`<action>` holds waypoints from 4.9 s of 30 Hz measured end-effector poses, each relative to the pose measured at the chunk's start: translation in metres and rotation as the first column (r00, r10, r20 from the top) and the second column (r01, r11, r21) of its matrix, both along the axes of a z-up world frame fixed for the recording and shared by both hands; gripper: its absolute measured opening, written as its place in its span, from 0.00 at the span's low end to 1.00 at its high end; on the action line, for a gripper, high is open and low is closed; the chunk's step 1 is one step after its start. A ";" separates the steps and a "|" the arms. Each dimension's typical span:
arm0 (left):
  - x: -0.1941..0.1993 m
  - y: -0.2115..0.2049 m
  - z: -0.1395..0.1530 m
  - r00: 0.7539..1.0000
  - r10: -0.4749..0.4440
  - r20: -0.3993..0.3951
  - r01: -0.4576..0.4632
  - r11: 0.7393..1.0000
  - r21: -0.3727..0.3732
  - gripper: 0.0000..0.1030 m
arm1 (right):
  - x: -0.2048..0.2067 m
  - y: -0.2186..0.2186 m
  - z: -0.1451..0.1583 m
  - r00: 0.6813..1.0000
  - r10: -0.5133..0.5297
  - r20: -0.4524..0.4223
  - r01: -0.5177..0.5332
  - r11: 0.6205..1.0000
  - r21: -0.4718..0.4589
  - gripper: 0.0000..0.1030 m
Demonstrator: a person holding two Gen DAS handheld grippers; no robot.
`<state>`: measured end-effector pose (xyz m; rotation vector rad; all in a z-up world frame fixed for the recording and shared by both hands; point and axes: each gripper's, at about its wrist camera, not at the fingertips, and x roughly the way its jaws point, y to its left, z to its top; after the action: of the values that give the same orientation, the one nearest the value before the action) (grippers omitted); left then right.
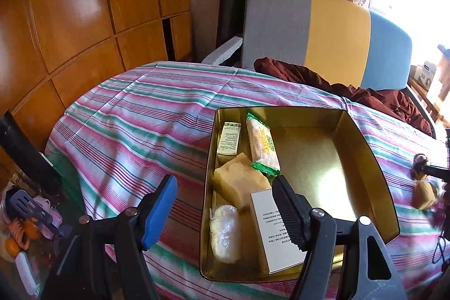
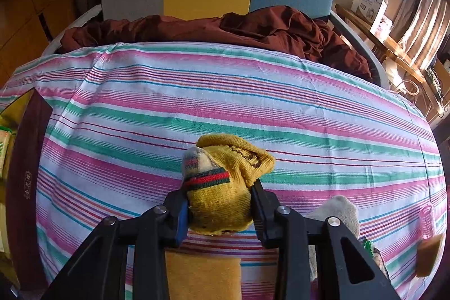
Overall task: Organize objects
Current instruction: 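Withdraw the left tool while the right tool carries the plush toy toward the gold box, then lower the plush toy into the gold box and open the right tool, then move both tools from the gold box back to the pile of items, then grasp the yellow sponge with the left tool, then lift the sponge with the left tool while the right tool moves to the purple pouch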
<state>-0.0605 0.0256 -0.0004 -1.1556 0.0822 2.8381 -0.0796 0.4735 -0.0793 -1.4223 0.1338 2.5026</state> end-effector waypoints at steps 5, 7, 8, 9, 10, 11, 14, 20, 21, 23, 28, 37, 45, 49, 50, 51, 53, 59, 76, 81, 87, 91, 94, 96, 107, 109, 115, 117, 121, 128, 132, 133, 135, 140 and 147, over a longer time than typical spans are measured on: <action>-0.001 -0.005 -0.006 1.000 0.001 0.015 -0.001 1.000 0.021 0.69 | -0.003 -0.028 0.021 0.998 0.049 -0.029 -0.049 0.999 0.006 0.35; -0.001 -0.007 -0.008 1.000 0.002 0.018 -0.002 1.000 0.025 0.69 | -0.004 -0.039 0.031 0.996 0.069 -0.048 -0.069 0.998 -0.003 0.35; -0.001 -0.007 -0.010 1.000 0.001 0.022 -0.002 1.000 0.025 0.70 | -0.005 -0.046 0.036 0.995 0.076 -0.059 -0.077 0.997 -0.007 0.35; -0.001 -0.008 -0.012 1.000 0.001 0.026 -0.002 1.000 0.026 0.70 | -0.006 -0.054 0.041 0.994 0.087 -0.071 -0.088 0.996 -0.012 0.35; -0.001 -0.010 -0.013 1.000 0.003 0.030 -0.004 0.999 0.031 0.70 | -0.006 -0.062 0.047 0.991 0.103 -0.085 -0.105 0.994 -0.018 0.35; -0.001 -0.011 -0.015 0.999 0.005 0.032 -0.006 0.999 0.037 0.70 | -0.007 -0.072 0.053 0.988 0.122 -0.099 -0.124 0.992 -0.023 0.35; 0.001 -0.017 -0.017 0.999 0.015 0.035 -0.017 0.999 0.050 0.70 | -0.009 -0.104 0.069 0.974 0.181 -0.136 -0.188 0.981 -0.039 0.35; 0.003 -0.035 -0.021 0.999 0.042 0.034 -0.044 0.996 0.075 0.70 | -0.015 -0.185 0.086 0.923 0.346 -0.167 -0.365 0.925 -0.105 0.35; 0.004 -0.038 -0.021 0.998 0.044 0.034 -0.047 0.996 0.078 0.70 | -0.016 -0.200 0.084 0.914 0.372 -0.163 -0.393 0.911 -0.124 0.35; 0.005 -0.043 -0.023 0.998 0.051 0.034 -0.054 0.995 0.082 0.70 | -0.022 -0.231 0.078 0.895 0.421 -0.147 -0.441 0.885 -0.147 0.35; 0.006 -0.054 -0.027 0.997 0.061 0.044 -0.066 0.992 0.110 0.70 | -0.043 -0.287 0.042 0.879 0.472 -0.067 -0.473 0.842 -0.259 0.37; 0.007 -0.072 -0.035 0.994 0.085 0.063 -0.093 0.987 0.131 0.70 | -0.051 -0.328 0.009 0.866 0.500 -0.028 -0.474 0.799 -0.371 0.54; 0.009 -0.073 -0.037 0.995 0.088 0.056 -0.094 0.988 0.122 0.71 | -0.037 -0.308 0.030 0.880 0.466 -0.088 -0.463 0.805 -0.371 0.75; 0.013 -0.068 -0.030 0.997 0.071 0.034 -0.074 0.991 0.112 0.72 | -0.028 -0.299 0.038 0.886 0.453 -0.099 -0.459 0.826 -0.327 0.75; 0.014 -0.066 -0.028 0.997 0.067 0.029 -0.070 0.992 0.107 0.72 | -0.025 -0.296 0.040 0.887 0.449 -0.103 -0.458 0.831 -0.315 0.75; 0.015 -0.064 -0.026 0.998 0.063 0.024 -0.065 0.993 0.102 0.72 | -0.021 -0.292 0.042 0.889 0.445 -0.107 -0.455 0.837 -0.303 0.75; 0.016 -0.061 -0.023 0.998 0.054 0.015 -0.055 0.994 0.095 0.73 | -0.012 -0.284 0.046 0.895 0.431 -0.116 -0.446 0.854 -0.267 0.76; 0.021 -0.048 -0.012 1.000 0.018 -0.009 -0.018 0.997 0.079 0.75 | 0.013 -0.244 0.055 0.918 0.373 -0.137 -0.394 0.900 -0.185 0.77; 0.026 0.035 0.003 0.982 -0.184 -0.028 0.185 0.982 0.028 0.78 | 0.084 -0.029 0.072 0.984 -0.072 -0.166 0.058 0.995 -0.084 0.81; 0.030 0.064 0.007 0.967 -0.252 -0.034 0.252 0.967 0.018 0.80 | 0.109 0.032 0.062 0.943 -0.273 -0.193 0.258 0.961 -0.098 0.81; 0.035 0.108 0.011 0.935 -0.353 -0.027 0.354 0.935 0.023 0.82 | 0.148 0.096 0.044 0.804 -0.564 -0.186 0.501 0.812 -0.299 0.81; 0.040 0.154 0.009 0.888 -0.460 -0.007 0.460 0.887 0.037 0.82 | 0.163 0.113 0.041 0.748 -0.639 -0.178 0.547 0.746 -0.380 0.81; 0.043 0.191 0.003 0.850 -0.526 0.034 0.524 0.850 0.053 0.82 | 0.166 0.119 0.035 0.734 -0.660 -0.157 0.556 0.718 -0.419 0.81; 0.047 0.217 0.000 0.821 -0.568 0.055 0.565 0.823 0.062 0.82 | 0.166 0.123 0.034 0.731 -0.665 -0.152 0.556 0.710 -0.432 0.81; 0.056 0.347 -0.042 0.705 -0.688 0.174 0.682 0.724 0.100 0.82 | 0.171 0.129 0.030 0.710 -0.688 -0.153 0.556 0.680 -0.478 0.81; 0.050 0.364 -0.048 0.697 -0.690 0.194 0.684 0.722 0.109 0.82 | 0.172 0.130 0.030 0.705 -0.691 -0.158 0.555 0.677 -0.483 0.81; 0.033 0.406 -0.061 0.713 -0.660 0.237 0.650 0.749 0.128 0.90 | 0.184 0.138 0.031 0.660 -0.731 -0.172 0.566 0.635 -0.525 0.81; 0.028 0.415 -0.069 0.718 -0.650 0.248 0.643 0.756 0.120 0.90 | 0.199 0.147 0.031 0.598 -0.780 -0.185 0.588 0.583 -0.560 0.81; 0.016 0.428 -0.086 0.727 -0.626 0.282 0.621 0.775 0.121 0.90 | 0.218 0.165 0.017 0.506 -0.852 -0.132 0.611 0.462 -0.642 0.81; 0.014 0.426 -0.107 0.710 -0.650 0.270 0.639 0.756 0.138 0.86 | 0.219 0.172 0.003 0.493 -0.868 -0.063 0.631 0.406 -0.661 0.81; 0.020 0.418 -0.106 0.695 -0.683 0.227 0.669 0.729 0.147 0.76 | 0.224 0.173 0.001 0.473 -0.880 -0.049 0.648 0.386 -0.657 0.81; 0.021 0.415 -0.105 0.691 -0.688 0.221 0.673 0.725 0.149 0.71 | 0.224 0.173 0.000 0.471 -0.881 -0.047 0.652 0.384 -0.654 0.81; 0.025 0.409 -0.103 0.686 -0.696 0.212 0.677 0.718 0.164 0.62 | 0.224 0.174 -0.001 0.472 -0.881 -0.039 0.657 0.381 -0.650 0.81; 0.037 0.398 -0.105 0.673 -0.724 0.150 0.710 0.690 0.142 0.60 | 0.231 0.177 -0.005 0.436 -0.900 -0.002 0.715 0.348 -0.607 0.81; 0.035 0.407 -0.110 0.653 -0.743 0.146 0.737 0.668 0.102 0.63 | 0.229 0.173 0.009 0.428 -0.901 -0.065 0.737 0.390 -0.553 0.81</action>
<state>-0.0259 0.4329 -0.1105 -1.0333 0.3979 1.9877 0.1497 0.6467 -0.0702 -0.6240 1.2620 1.7892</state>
